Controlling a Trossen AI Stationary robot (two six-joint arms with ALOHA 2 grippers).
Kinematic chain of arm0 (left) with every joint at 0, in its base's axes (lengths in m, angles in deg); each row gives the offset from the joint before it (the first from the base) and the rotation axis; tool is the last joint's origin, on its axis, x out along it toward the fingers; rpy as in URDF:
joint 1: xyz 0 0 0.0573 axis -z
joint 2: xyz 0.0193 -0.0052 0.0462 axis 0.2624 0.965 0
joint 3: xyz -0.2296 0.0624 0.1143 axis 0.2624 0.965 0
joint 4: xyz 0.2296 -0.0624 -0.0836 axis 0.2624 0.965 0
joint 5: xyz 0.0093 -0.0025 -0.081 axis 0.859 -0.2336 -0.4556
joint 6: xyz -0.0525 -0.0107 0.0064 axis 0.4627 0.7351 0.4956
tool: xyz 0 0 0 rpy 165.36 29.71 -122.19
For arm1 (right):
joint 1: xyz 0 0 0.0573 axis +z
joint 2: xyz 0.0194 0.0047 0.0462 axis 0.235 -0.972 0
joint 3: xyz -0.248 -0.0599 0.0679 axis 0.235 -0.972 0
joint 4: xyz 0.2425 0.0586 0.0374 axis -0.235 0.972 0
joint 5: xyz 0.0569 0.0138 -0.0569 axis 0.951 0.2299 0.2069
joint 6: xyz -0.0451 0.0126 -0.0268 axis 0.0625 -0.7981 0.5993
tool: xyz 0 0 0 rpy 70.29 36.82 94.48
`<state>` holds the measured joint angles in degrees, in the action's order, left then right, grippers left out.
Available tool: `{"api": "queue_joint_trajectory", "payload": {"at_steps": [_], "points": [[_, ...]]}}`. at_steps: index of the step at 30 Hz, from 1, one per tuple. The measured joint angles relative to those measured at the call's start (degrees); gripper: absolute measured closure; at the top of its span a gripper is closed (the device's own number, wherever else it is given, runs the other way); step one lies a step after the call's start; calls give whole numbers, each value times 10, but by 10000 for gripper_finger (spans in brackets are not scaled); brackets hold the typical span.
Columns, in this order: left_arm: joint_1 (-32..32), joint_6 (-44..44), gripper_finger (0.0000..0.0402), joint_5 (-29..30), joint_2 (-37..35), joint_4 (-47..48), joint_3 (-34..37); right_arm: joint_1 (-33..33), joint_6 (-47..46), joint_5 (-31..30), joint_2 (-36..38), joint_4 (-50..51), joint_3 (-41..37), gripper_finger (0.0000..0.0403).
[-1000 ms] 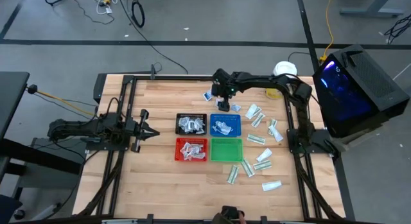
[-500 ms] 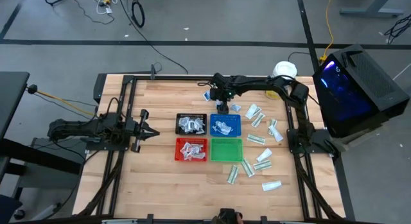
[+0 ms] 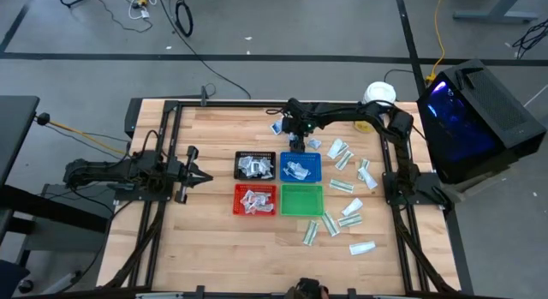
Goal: Pick & Place First Aid Supplies
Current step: Put the blue alcohol pad into the blue bin
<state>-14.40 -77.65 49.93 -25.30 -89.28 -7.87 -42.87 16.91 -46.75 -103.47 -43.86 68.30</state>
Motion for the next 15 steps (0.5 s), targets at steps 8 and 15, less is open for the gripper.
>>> {"api": "queue_joint_trajectory", "payload": {"at_steps": [8, 15], "points": [[0, 0, 376, 0, 0, 0, 0, -9, -14, 16, 5, 11, -2, 94], [0, 0, 376, 0, 0, 0, 0, -9, -10, 15, 6, 14, -2, 109]]}}
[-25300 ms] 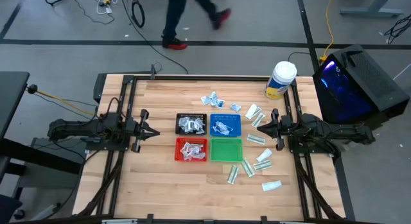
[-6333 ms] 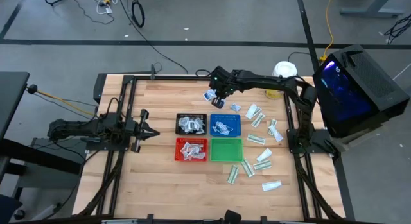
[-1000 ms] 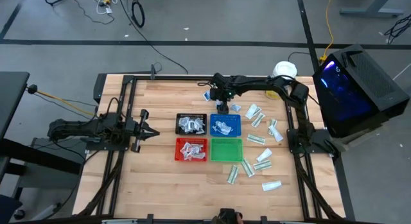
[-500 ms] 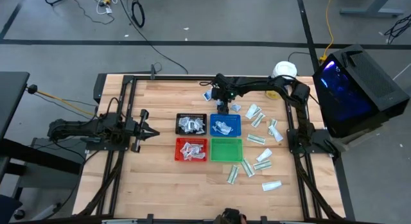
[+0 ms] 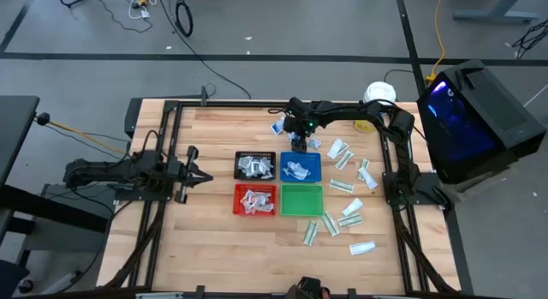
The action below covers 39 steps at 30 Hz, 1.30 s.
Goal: Pick & Place First Aid Supplies
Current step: Put the blue alcohol pad into the blue bin
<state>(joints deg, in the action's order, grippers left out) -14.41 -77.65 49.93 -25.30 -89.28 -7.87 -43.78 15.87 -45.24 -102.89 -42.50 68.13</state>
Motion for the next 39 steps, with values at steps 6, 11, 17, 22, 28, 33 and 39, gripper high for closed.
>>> {"api": "queue_joint_trajectory", "payload": {"at_steps": [6, 11, 17, 22, 28, 33, 39], "points": [[0, 0, 376, 0, 0, 0, 0, 0, 0, 0, 0, 1, 0, 139], [0, 0, 376, 0, 0, 0, 0, 0, 0, -8, 1, 0, 0, 172], [0, 0, 376, 0, 0, 0, 0, 0, 1, -20, 1, -1, 0, 205], [0, 0, 376, 0, 0, 0, 0, 0, 2, -20, 1, -1, 0, 218], [0, 0, 376, 0, 0, 0, 0, -1, 2, -26, 8, 11, 0, 219], [0, 0, 376, 0, 0, 0, 0, 0, 4, -25, 30, 15, 0, 219], [0, 0, 376, 0, 0, 0, 0, 4, -1, -23, 82, 26, 0, 219]]}}
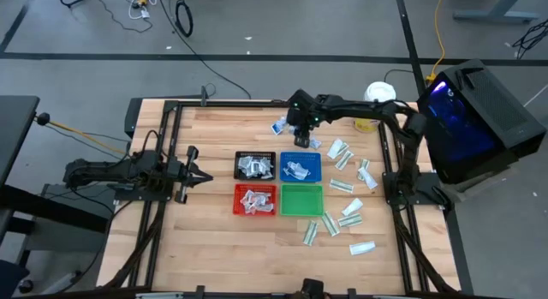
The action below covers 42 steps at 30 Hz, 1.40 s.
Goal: Pick & Place First Aid Supplies
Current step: Put the blue alcohol pad into the blue bin
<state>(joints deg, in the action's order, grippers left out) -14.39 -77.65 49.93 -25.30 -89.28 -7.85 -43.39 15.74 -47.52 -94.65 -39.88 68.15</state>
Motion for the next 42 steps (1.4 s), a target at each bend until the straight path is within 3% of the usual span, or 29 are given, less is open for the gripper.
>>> {"api": "queue_joint_trajectory", "payload": {"at_steps": [9, 23, 36, 42], "points": [[0, 0, 376, 0, 0, 0, 0, 42, -35, 4, 60, 47, 0, 219], [0, 0, 376, 0, 0, 0, 0, 146, -47, 54, 64, 111, 0, 219], [0, 0, 376, 0, 0, 0, 0, 171, -91, 52, 63, 112, 0, 218], [0, 0, 376, 0, 0, 0, 0, 176, -84, 52, 63, 112, 0, 195]]}}
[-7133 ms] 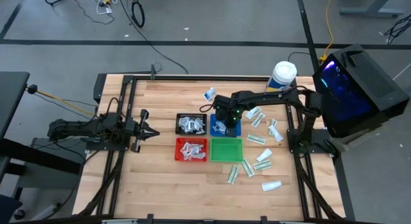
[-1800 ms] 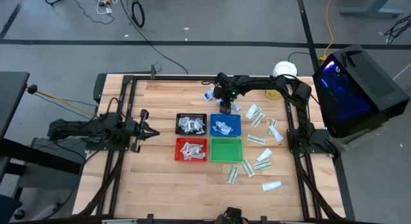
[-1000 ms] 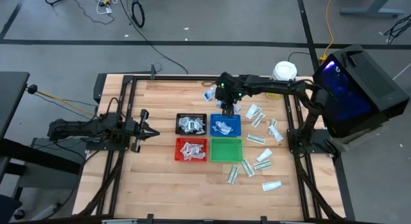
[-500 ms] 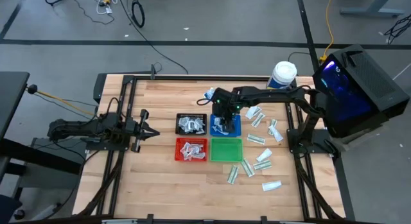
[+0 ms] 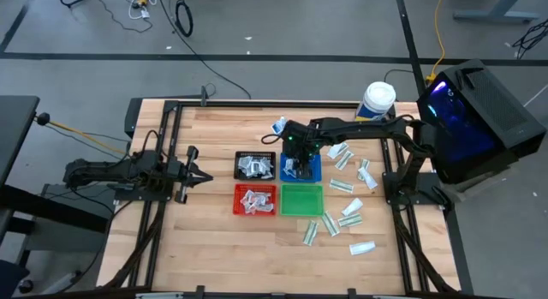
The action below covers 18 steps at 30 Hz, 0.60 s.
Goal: Pick & Place First Aid Supplies
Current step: Put the blue alcohol pad into the blue bin
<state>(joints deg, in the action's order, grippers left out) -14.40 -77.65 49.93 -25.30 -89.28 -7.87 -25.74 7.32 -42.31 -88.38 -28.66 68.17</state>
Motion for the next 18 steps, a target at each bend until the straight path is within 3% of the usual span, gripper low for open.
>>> {"api": "queue_joint_trajectory", "payload": {"at_steps": [8, 18], "points": [[0, 0, 376, 0, 0, 0, 0, 0, -17, 0, 0, 5, 0, 157], [0, 0, 376, 0, 0, 0, 0, -27, -22, -17, 11, 16, 0, 149]]}}
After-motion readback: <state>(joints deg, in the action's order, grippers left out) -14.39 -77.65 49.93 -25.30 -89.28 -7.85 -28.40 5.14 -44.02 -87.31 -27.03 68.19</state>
